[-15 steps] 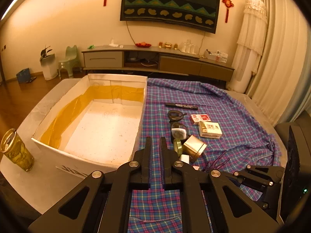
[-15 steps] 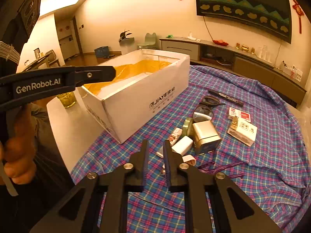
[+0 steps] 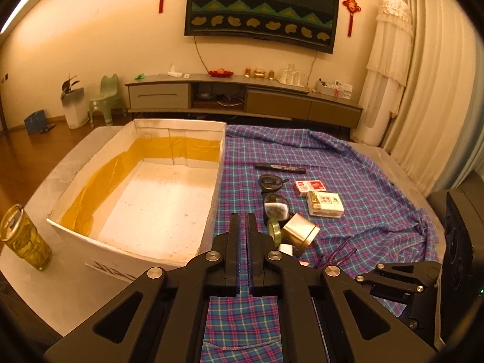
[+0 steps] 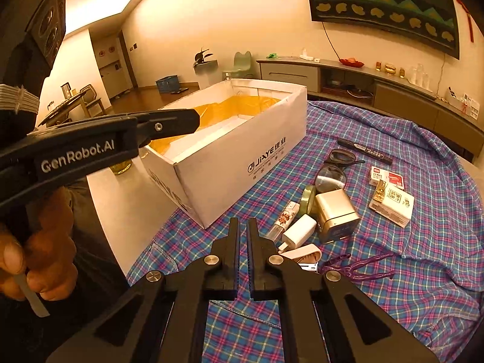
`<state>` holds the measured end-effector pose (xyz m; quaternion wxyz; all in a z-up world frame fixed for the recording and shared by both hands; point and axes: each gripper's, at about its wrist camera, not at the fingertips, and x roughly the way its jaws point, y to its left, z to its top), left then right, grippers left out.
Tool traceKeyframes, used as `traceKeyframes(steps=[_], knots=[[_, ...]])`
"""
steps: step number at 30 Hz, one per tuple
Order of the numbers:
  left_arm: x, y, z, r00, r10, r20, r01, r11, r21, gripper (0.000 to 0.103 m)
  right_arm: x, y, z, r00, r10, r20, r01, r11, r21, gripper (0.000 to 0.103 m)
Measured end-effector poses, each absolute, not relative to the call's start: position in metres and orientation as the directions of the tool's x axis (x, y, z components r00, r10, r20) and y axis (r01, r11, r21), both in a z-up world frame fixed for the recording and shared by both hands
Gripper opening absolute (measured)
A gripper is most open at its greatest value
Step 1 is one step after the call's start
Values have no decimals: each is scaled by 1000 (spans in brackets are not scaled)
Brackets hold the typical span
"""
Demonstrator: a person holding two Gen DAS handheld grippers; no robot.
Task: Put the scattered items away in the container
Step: 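Move the left tool to the pink stapler while the right tool approaches the purple figure, then close the left tool on the pink stapler while the right tool grasps the purple figure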
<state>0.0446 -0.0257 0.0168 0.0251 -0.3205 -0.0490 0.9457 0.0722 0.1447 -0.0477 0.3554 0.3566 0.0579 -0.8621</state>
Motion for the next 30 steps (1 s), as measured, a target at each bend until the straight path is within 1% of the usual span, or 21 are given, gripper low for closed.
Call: traceKeyframes(steps=[1, 2, 3, 4, 5, 6, 7, 9, 18, 25, 30], knots=[[44, -26, 16, -788, 100, -608, -29, -992, -126, 6, 71, 145, -48, -494, -570, -656, 650, -744, 157, 6], [44, -27, 15, -784, 111, -611, -36, -990, -134, 17, 70, 146, -49, -493, -567, -660, 644, -748, 161, 8], [43, -25, 13, -777, 125, -617, -50, -989, -139, 27, 69, 146, -50, -490, -563, -665, 639, -751, 164, 18], [43, -24, 14, -773, 132, -621, -58, -989, -138, 43, 67, 147, -52, -487, -557, -673, 633, -756, 168, 26], [43, -22, 12, -771, 134, -623, -64, -989, -133, 46, 65, 149, -53, -492, -550, -675, 619, -766, 174, 44], [43, -18, 10, -769, 133, -625, -70, -990, -124, 46, 64, 151, -54, -500, -544, -674, 609, -774, 174, 56], [42, -14, 7, -764, 136, -630, -83, -990, -113, 47, 64, 153, -55, -505, -539, -674, 603, -779, 171, 58], [41, -9, 3, -759, 131, -637, -86, -991, -101, 47, 61, 156, -57, -512, -526, -679, 594, -788, 163, 60], [38, -3, -5, -751, 149, -643, -97, -988, -116, 49, 53, 164, -63, -513, -496, -701, 563, -811, 161, 60], [35, 6, -18, -725, 180, -664, -143, -984, -111, 50, 52, 166, -66, -510, -488, -709, 554, -816, 163, 61], [33, 11, -20, -720, 205, -663, -174, -978, -114, 50, 49, 173, -70, -507, -477, -718, 540, -825, 167, 61]])
